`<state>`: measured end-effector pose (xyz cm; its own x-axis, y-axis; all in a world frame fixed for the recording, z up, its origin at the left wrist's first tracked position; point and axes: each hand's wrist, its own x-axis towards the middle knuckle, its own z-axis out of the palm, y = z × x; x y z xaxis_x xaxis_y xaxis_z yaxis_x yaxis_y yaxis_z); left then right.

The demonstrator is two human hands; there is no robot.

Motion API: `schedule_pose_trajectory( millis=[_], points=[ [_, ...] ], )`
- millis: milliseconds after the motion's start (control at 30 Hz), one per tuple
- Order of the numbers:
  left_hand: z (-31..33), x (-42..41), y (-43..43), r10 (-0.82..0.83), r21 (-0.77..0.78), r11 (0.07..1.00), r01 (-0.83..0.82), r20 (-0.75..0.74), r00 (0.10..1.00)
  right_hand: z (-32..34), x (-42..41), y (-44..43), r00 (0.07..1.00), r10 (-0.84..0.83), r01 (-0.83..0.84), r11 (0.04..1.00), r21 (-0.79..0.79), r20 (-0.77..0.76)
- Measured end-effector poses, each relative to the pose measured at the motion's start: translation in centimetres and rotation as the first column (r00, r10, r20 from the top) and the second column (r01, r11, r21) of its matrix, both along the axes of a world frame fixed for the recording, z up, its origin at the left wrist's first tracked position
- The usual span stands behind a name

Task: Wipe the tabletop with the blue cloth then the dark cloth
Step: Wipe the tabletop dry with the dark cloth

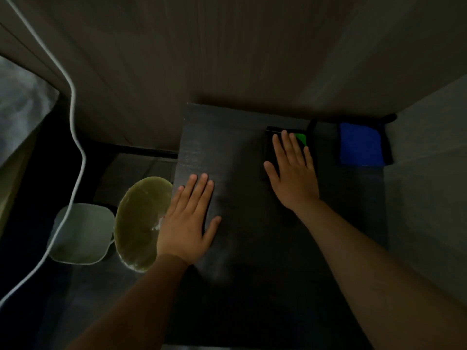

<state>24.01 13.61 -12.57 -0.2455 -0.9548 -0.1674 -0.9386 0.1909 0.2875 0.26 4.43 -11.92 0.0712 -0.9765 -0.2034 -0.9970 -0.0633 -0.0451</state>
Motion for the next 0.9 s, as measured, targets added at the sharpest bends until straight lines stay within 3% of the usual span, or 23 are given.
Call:
schedule_pose_trajectory(
  millis=[333, 900],
  points=[
    [0.1, -0.2, -0.2, -0.016, -0.004, 1.0, 0.016, 0.022, 1.0, -0.4, -2.5, 2.0, 0.992, -0.124, 0.125, 0.992, 0.002, -0.034],
    [-0.1, 0.0, -0.1, -0.016, -0.033, 0.999, 0.017, 0.024, 1.0, -0.4, -5.0, 5.9, 0.999, 0.002, -0.001, 1.0, 0.017, -0.036]
  ],
)
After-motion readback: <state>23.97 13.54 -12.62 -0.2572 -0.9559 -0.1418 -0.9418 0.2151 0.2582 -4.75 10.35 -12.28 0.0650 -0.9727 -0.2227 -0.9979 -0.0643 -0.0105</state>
